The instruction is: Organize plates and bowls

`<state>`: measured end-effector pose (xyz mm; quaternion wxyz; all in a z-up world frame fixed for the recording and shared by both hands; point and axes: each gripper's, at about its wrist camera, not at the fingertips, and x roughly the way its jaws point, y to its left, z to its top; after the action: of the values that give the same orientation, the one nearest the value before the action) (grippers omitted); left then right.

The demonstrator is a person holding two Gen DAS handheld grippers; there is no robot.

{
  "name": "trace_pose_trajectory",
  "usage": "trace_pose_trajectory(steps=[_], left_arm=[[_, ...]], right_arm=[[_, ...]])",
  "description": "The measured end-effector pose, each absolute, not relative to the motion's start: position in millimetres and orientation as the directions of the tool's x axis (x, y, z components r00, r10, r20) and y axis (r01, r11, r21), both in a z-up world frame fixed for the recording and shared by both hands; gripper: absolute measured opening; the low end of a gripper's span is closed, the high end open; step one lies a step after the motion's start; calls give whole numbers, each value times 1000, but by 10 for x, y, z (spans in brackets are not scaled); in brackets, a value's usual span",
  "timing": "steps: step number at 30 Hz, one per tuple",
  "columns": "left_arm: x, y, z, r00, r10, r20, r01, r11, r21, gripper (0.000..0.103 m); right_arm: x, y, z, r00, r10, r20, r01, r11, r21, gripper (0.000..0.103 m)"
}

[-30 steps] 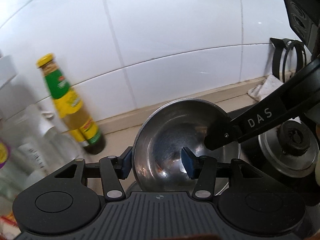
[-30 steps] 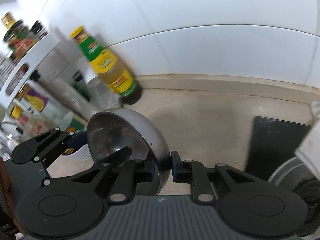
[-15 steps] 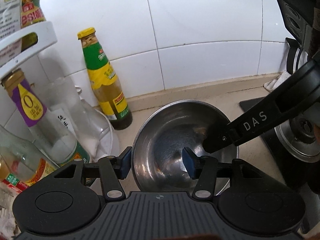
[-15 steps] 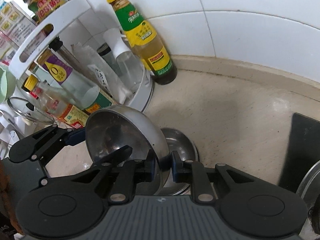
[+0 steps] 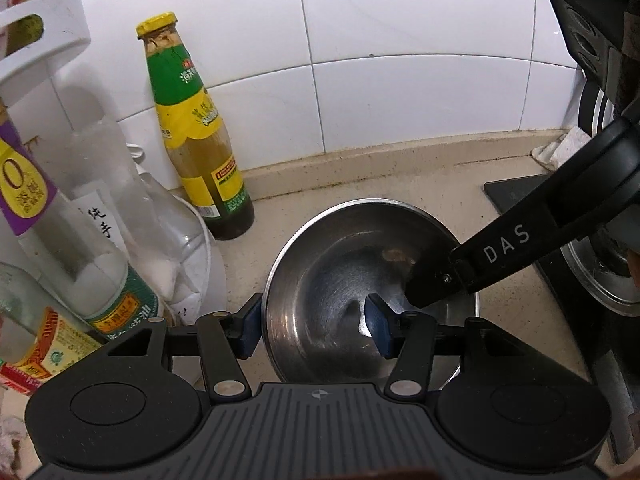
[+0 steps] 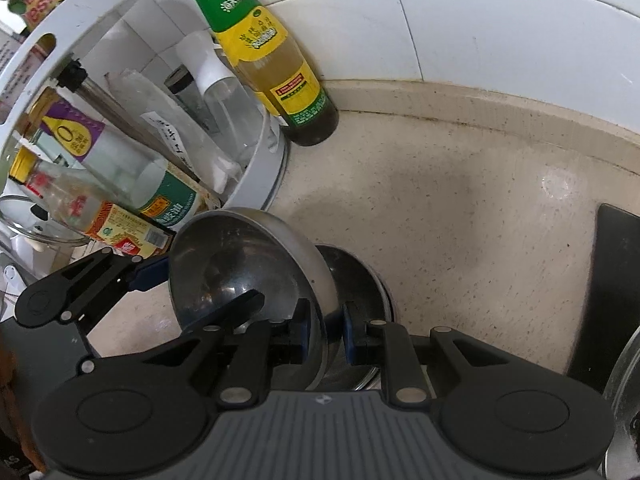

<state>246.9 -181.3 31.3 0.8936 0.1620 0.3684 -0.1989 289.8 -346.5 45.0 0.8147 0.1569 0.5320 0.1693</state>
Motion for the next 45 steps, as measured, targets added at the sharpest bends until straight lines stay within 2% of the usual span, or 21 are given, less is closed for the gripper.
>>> trace_pose_trajectory(steps=[7,8,10,12,14,33,36,38,40,42,45], left_arm=[[2539,-1854,258,631,-259,-731,501,856,130,61],[2540,-1867,256,640,-254,-725,499,855,141,62],[2525,-1885,267,662,-251,-707,498,852,164,78],[2502,-1883,294,680,-256,-687,498,849,176,83],[2481,-1883,314,695,-252,-673,496,847,194,83],[2331,-1729,343,716,-250,-652,487,848,210,86],[2270,-1616,350,710,-299,-638,512,841,176,90],[2190,-1468,344,702,-366,-611,552,822,141,93],[2111,-1310,278,680,-430,-594,603,789,119,102],[2053,-1186,147,655,-473,-590,649,752,117,103],[2119,-1199,-79,598,-496,-630,694,713,98,103]], right_arm=[[2952,-3449,426,366,408,-836,-115,912,394,19],[2947,-3432,438,381,385,-840,-121,922,368,25],[2937,-3404,477,414,338,-845,-138,941,309,35],[2927,-3421,520,443,333,-833,-147,943,299,39],[2932,-3449,543,453,339,-824,-147,941,306,42],[2952,-3376,431,443,339,-830,-120,940,320,44],[2984,-3394,397,449,332,-830,-109,942,317,45],[3010,-3421,356,450,331,-829,-97,941,324,50],[3035,-3464,291,443,351,-825,-87,933,350,53],[3059,-3496,211,423,383,-821,-79,918,388,54],[3112,-3487,80,388,393,-834,-70,914,399,55]])
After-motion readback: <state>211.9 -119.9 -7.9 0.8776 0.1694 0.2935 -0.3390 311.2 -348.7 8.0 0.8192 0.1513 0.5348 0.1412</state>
